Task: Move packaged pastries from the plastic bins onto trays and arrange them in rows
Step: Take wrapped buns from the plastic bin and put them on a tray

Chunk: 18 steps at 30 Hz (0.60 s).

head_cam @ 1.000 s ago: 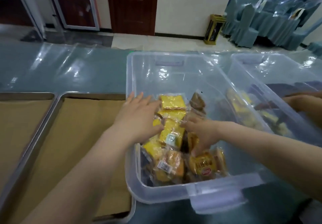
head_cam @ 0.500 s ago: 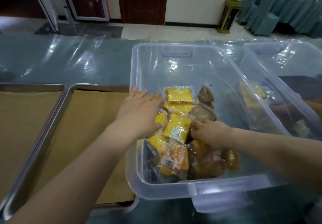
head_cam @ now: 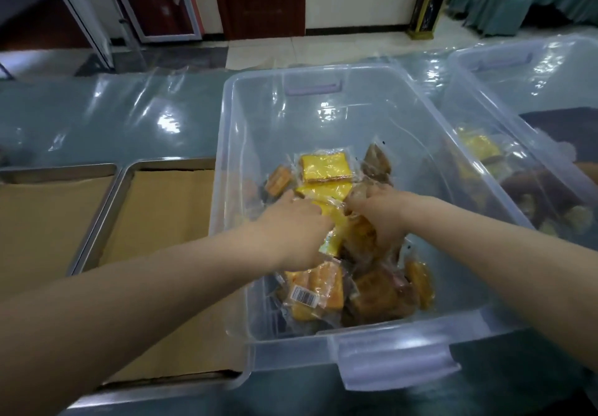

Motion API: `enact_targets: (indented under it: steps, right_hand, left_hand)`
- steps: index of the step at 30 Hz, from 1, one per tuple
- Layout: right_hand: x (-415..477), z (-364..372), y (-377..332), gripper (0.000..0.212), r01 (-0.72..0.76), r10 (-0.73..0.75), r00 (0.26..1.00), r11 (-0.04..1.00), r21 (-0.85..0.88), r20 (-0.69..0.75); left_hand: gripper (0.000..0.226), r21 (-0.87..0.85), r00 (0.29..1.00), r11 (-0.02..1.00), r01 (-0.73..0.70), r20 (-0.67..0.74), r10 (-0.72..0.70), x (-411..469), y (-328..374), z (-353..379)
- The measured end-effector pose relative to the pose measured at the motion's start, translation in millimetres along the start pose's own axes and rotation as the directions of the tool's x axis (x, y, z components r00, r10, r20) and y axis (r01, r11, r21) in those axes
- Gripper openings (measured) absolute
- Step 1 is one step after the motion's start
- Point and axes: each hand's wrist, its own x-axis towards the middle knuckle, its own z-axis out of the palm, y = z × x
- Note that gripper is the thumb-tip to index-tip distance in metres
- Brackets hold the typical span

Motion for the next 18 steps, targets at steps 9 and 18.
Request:
enact_targets:
  steps: [9, 18]
  right_hand:
    - [6, 31, -19, 0.117, 0.094, -0.086, 0.98, 0.995, -0.036, 0.179]
    - [14, 54, -31, 0.122, 0.084, -0.061, 0.983, 0.987, -0.134, 0.172]
  left_hand:
    - [0.076, 0.192, 0.868, 0.967, -0.169, 0.494, 0.054, 34, 49, 41]
    - [0.09, 0.263, 0.86, 0.958, -0.119, 0.509, -0.033, 49, 57, 75]
